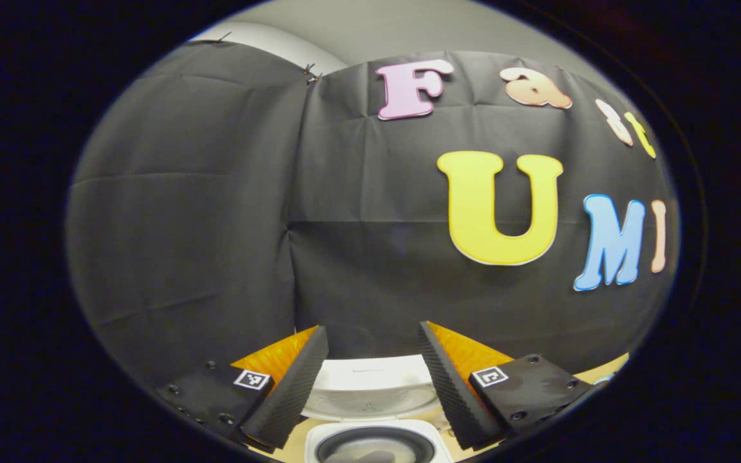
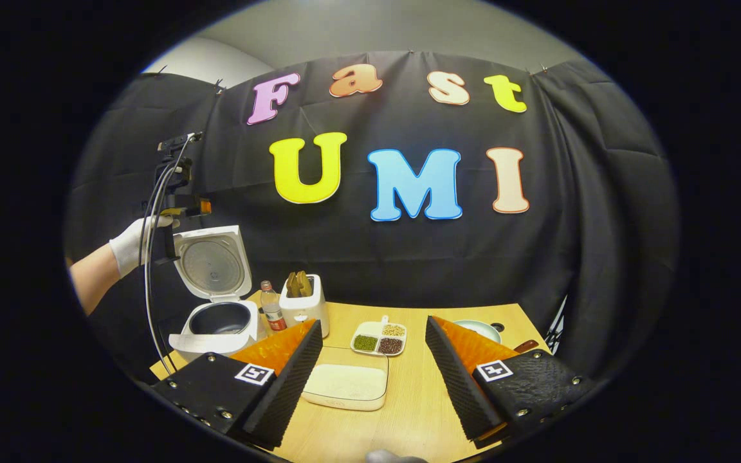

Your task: Close the left gripper, press the button to open the rice cooker; take a wooden spoon from the chopstick holder with the right hand, scoop a spoonful of rice and pour it into the rice cooker, then put the wooden spoon back into the chopstick holder.

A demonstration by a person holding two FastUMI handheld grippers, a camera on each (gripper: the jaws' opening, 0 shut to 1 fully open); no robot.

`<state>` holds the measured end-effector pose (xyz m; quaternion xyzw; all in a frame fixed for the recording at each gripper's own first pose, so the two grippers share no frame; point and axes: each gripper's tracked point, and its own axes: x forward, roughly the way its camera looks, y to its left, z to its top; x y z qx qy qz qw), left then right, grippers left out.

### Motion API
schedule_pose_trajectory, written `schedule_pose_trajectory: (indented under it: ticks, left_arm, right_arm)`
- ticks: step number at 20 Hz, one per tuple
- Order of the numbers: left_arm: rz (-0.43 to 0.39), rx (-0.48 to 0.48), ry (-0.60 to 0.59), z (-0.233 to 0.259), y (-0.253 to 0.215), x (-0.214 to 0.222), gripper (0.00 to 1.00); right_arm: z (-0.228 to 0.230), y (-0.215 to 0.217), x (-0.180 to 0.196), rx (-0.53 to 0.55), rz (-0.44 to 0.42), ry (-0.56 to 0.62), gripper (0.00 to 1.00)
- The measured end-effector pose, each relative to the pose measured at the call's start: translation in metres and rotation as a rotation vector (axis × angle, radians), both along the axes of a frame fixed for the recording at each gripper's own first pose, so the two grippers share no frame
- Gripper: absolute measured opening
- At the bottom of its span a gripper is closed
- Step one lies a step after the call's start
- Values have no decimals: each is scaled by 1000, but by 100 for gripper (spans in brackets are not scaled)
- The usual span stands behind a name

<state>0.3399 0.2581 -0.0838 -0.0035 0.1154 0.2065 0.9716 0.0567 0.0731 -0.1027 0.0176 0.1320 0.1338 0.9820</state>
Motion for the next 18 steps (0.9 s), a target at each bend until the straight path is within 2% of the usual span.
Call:
schedule_pose_trajectory:
  ticks: [4,8,13,14,15,16,17,18]
  left_arm:
    - [8,-39,102,-38,10,14,97]
    - [5,-14,109,-34,7,16,99]
    - [-3,-37,132,-31,0,12,99]
    - [-6,-37,133,-28,-2,10,99]
    - [-11,-35,134,-24,-6,9,99]
    - [-13,-35,128,-19,-11,5,99]
    - [-18,-33,129,-21,-14,-3,99]
    - [-22,-34,132,-22,-16,-7,96]
  right_arm:
    - [-7,-1,3,2,2,28,98]
    - [-9,0,3,19,11,39,99]
    - [-9,-2,3,45,16,47,98]
    - [-7,-5,3,46,13,40,94]
    - [-6,-6,3,48,14,36,99]
    - [-4,-7,3,51,15,29,94]
    - [-3,-8,3,52,15,24,99]
    - [-2,-10,2,52,16,19,99]
